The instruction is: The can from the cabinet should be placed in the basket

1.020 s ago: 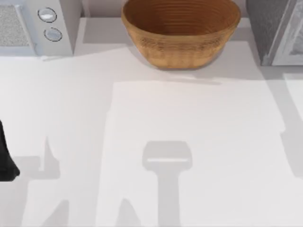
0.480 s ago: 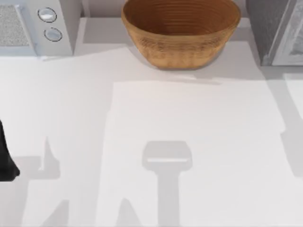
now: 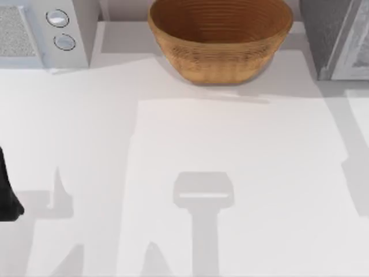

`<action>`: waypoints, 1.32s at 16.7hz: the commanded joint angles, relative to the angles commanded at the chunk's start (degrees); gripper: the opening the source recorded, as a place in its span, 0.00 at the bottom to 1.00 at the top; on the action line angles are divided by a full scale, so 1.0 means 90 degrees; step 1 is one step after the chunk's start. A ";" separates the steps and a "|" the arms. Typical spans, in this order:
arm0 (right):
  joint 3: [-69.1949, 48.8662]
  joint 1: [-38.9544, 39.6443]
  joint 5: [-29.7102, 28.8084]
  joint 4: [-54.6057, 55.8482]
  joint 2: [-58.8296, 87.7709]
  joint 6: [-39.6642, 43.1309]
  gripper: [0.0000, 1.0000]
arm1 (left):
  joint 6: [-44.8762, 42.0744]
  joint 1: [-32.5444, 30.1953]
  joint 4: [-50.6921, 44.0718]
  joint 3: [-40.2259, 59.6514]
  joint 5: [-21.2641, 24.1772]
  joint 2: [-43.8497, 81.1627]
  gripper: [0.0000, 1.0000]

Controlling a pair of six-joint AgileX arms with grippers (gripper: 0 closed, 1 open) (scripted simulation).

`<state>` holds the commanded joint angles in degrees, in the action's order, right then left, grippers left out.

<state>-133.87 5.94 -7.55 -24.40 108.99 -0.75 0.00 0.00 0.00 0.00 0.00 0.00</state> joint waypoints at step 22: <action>0.1957 0.0565 -0.0557 -0.1505 -0.3552 -0.0009 0.00 | 0.0000 0.0000 0.0000 0.0000 0.0000 0.0000 1.00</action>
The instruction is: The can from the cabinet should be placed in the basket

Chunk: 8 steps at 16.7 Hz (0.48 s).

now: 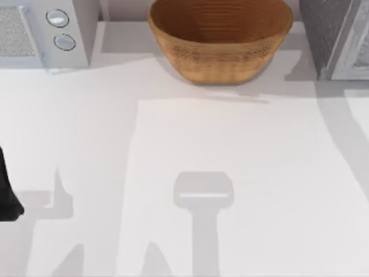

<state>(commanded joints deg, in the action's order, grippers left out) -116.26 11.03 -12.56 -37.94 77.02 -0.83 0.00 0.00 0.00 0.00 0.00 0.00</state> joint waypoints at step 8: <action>0.3858 -0.0372 0.0424 0.1277 -0.2596 0.0028 0.00 | 0.0000 0.0000 0.0000 0.0000 0.0000 0.0000 1.00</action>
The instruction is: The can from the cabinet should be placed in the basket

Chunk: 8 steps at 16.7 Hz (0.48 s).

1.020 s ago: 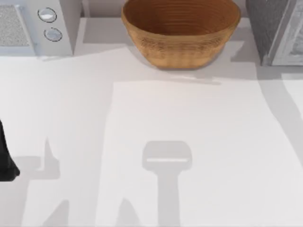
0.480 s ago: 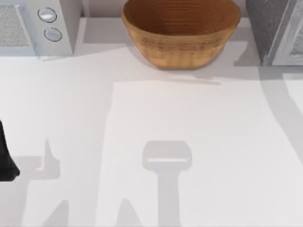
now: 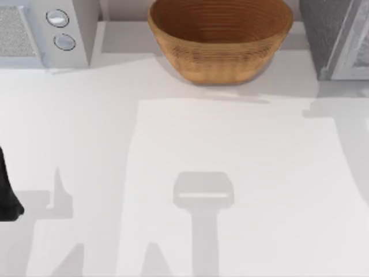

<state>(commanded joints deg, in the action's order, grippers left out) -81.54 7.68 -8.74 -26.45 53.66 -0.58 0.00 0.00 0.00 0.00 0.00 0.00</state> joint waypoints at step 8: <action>0.5966 -0.0509 0.0579 0.1748 -0.3564 0.0038 0.00 | 0.0000 0.0000 0.0000 0.0000 0.0000 0.0000 1.00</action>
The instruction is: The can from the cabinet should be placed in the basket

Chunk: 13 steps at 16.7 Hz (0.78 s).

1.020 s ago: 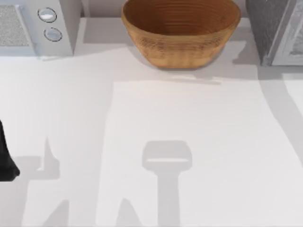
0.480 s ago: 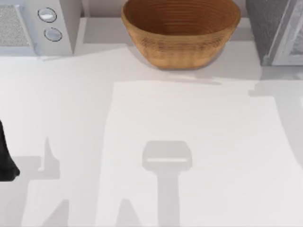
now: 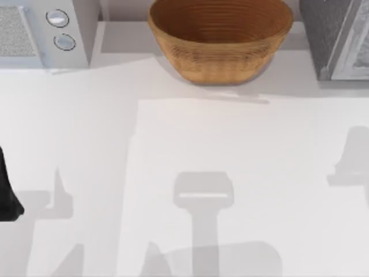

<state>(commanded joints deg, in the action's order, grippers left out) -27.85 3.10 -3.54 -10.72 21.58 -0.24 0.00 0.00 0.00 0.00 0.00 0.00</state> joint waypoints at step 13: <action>0.3094 -0.0344 0.0393 0.1191 -0.2398 0.0026 0.00 | 0.0000 0.0000 0.0000 0.0000 0.0000 0.0000 1.00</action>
<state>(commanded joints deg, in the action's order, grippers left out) 0.00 0.00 0.00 0.00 0.00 0.00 0.00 0.00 0.00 0.00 0.00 0.00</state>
